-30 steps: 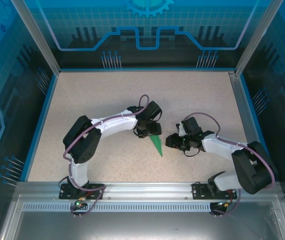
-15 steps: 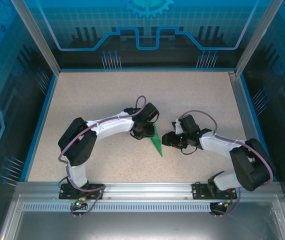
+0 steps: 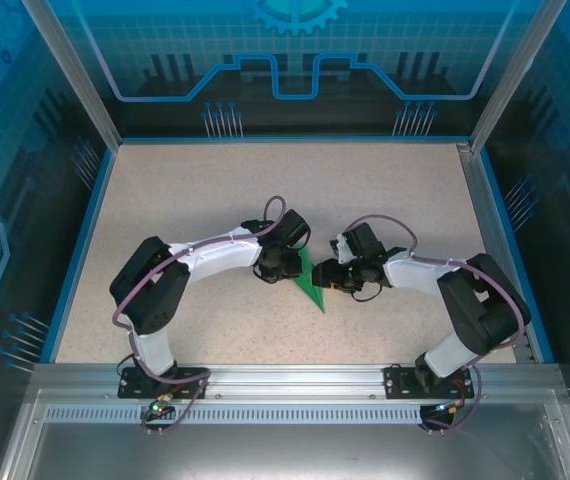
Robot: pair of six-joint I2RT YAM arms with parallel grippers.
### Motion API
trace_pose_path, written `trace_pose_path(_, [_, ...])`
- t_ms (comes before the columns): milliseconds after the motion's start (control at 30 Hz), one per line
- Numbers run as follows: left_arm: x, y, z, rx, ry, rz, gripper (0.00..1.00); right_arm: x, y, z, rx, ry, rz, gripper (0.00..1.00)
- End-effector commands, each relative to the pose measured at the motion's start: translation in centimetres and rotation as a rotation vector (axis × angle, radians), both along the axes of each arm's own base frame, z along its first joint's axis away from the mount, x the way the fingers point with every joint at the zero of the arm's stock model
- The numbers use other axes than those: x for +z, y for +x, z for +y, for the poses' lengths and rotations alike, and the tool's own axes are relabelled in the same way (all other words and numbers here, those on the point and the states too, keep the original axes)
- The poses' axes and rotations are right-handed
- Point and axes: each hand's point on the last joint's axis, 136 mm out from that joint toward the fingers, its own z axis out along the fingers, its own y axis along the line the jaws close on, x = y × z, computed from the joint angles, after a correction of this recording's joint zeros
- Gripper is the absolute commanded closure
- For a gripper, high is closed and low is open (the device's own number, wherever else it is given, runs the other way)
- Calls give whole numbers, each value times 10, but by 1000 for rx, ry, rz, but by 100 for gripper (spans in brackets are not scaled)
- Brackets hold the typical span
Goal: Fold a paper plane with a square sheet of paper (pick it up from the middle)
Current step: Move a paper plane to the center of the table.
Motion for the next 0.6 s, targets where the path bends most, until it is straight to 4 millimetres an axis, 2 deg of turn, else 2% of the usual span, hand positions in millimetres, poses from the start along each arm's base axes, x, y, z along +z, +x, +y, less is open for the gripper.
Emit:
trace_pose_path(0, [9, 1, 1, -20, -23, -25, 80, 7, 2, 16, 50, 50, -20, 45])
trace_pose_path(567, [10, 0, 2, -26, -18, -28, 79, 11, -7, 20, 98, 34, -56, 48])
